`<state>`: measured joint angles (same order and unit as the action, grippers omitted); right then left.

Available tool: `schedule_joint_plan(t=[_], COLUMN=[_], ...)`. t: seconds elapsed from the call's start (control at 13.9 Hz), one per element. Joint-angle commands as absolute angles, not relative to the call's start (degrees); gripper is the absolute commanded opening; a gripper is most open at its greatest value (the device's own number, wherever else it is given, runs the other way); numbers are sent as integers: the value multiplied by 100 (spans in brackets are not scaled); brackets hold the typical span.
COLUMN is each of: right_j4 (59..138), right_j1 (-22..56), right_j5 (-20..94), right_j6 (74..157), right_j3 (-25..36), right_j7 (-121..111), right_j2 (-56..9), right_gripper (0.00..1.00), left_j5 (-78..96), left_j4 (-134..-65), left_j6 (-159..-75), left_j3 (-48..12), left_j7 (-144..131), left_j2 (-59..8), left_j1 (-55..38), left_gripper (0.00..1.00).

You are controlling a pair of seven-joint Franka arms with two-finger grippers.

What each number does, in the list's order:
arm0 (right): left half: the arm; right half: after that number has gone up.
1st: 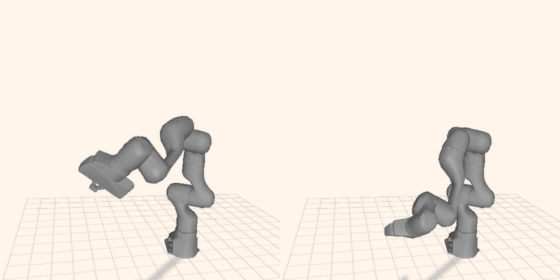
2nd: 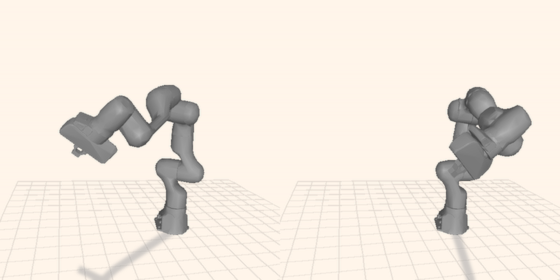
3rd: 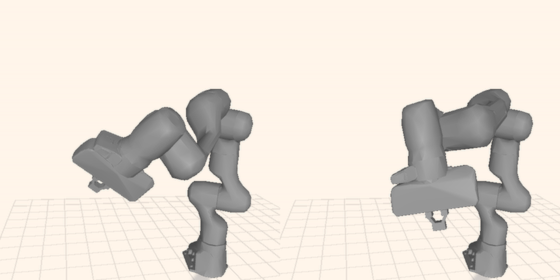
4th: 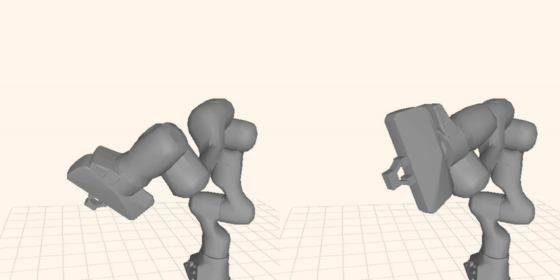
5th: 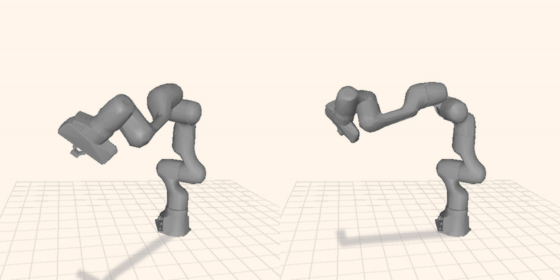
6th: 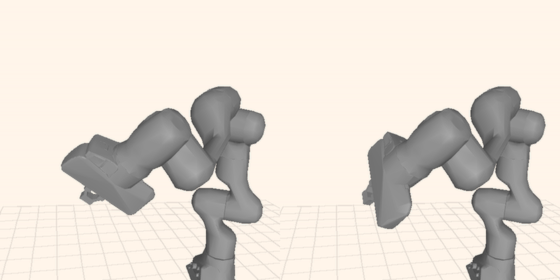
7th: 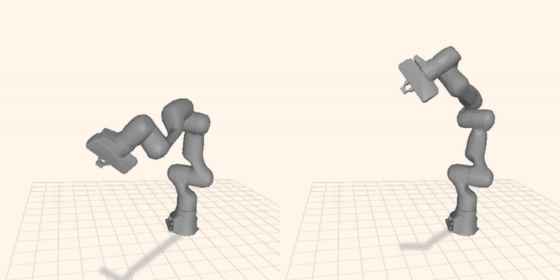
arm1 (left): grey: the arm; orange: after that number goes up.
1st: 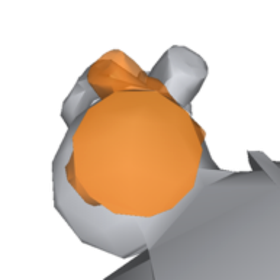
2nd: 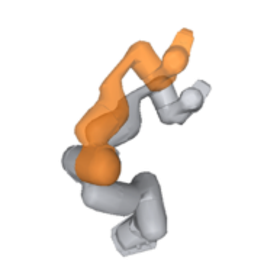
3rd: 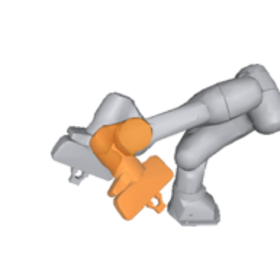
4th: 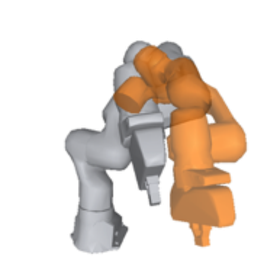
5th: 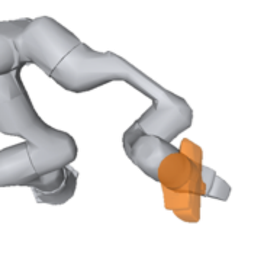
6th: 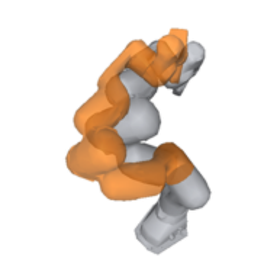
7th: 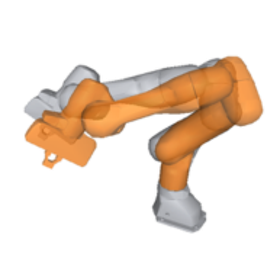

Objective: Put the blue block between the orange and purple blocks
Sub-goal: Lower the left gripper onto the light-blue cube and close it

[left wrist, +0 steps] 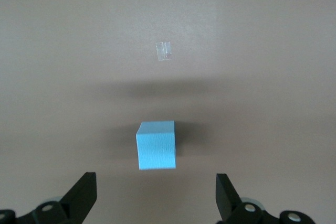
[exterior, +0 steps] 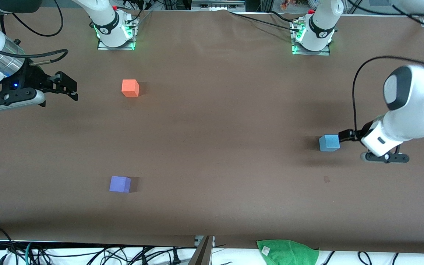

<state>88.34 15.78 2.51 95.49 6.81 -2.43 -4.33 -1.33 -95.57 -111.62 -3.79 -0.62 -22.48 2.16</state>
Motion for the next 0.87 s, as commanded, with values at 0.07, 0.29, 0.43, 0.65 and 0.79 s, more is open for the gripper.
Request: schedule_joint_plan(t=[0.07,0.29,0.43,0.65,0.79], right_j4=[8798,8798,8798,8807,8807], right_j1=[1512,1494,1494,1494,1494], right_j5=[290,308,299,290,290], right_j6=[9501,9536,9519,9483,9483], right_j3=[677,685,685,686,686], right_j7=[-334,-334,-334,-334,-334], right_j2=[-431,-448,-448,-448,-448], right_gripper=[100,100,100,100,100], left_j5=[-264,-272,-272,-456,-466], left_j4=[-10692,-11520,-11794,-12277,-12418], left_j6=[-12379,-13620,-13842,-14429,-14703], left_j3=[-396,-387,-387,-387,-387], left_j7=[53,79,79,88,79], left_j2=[-2136,-2092,-2092,-2136,-2232], left_j1=[308,351,352,378,387], left_gripper=[100,100,100,100,100])
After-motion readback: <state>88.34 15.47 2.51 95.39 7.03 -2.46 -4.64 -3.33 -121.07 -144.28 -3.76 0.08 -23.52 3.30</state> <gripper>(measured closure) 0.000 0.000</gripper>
